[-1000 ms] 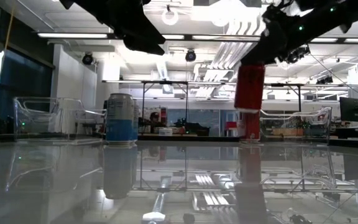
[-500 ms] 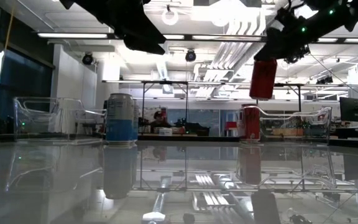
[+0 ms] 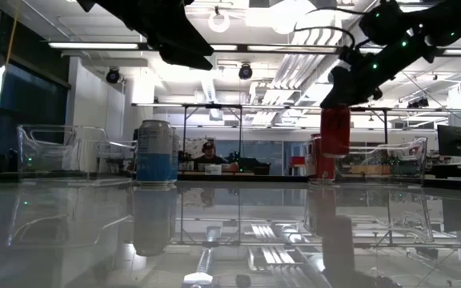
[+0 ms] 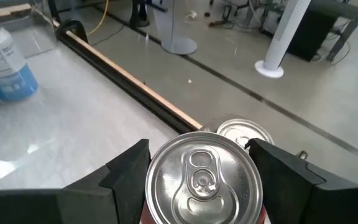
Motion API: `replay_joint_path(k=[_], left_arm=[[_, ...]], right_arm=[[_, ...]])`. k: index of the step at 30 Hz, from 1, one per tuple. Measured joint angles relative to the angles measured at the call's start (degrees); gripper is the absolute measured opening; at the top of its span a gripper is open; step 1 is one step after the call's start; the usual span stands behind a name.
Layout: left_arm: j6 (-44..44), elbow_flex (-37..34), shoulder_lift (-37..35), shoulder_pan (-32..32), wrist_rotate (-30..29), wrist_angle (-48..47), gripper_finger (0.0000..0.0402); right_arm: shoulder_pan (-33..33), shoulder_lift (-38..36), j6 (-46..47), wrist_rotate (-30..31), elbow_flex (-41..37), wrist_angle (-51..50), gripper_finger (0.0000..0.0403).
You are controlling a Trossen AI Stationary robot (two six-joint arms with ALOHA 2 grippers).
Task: Sort soda cans
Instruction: Put the left red/black soda can into the right transparent bin
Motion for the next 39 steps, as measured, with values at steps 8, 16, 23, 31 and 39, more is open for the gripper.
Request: replay_joint_path(k=[8, 16, 23, 31, 39], left_arm=[[0.0, 0.0, 0.0, -0.01, 0.0, 0.04, 0.0335], [0.0, 0.0, 0.02, 0.01, 0.0, 0.66, 0.0335], [0.0, 0.0, 0.02, 0.01, 0.0, 1.35, 0.0335], [-0.02, 0.0, 0.02, 0.01, 0.0, 1.33, 0.0335], [-0.02, 0.0, 0.02, 0.01, 0.0, 0.91, 0.0335]], right_arm=[[-3.04, 3.39, 2.03, -4.48, 0.02, 2.93, 0.0236], [-4.3, 7.05, 3.46, -7.62, 0.02, 3.11, 0.0236], [-4.3, 10.78, 3.31, -8.29, 0.04, 5.17, 0.0236], [-4.3, 12.88, 3.03, -8.38, 0.04, 4.53, 0.0236], [-4.3, 12.88, 3.0, -8.4, 0.04, 4.09, 0.0254]])
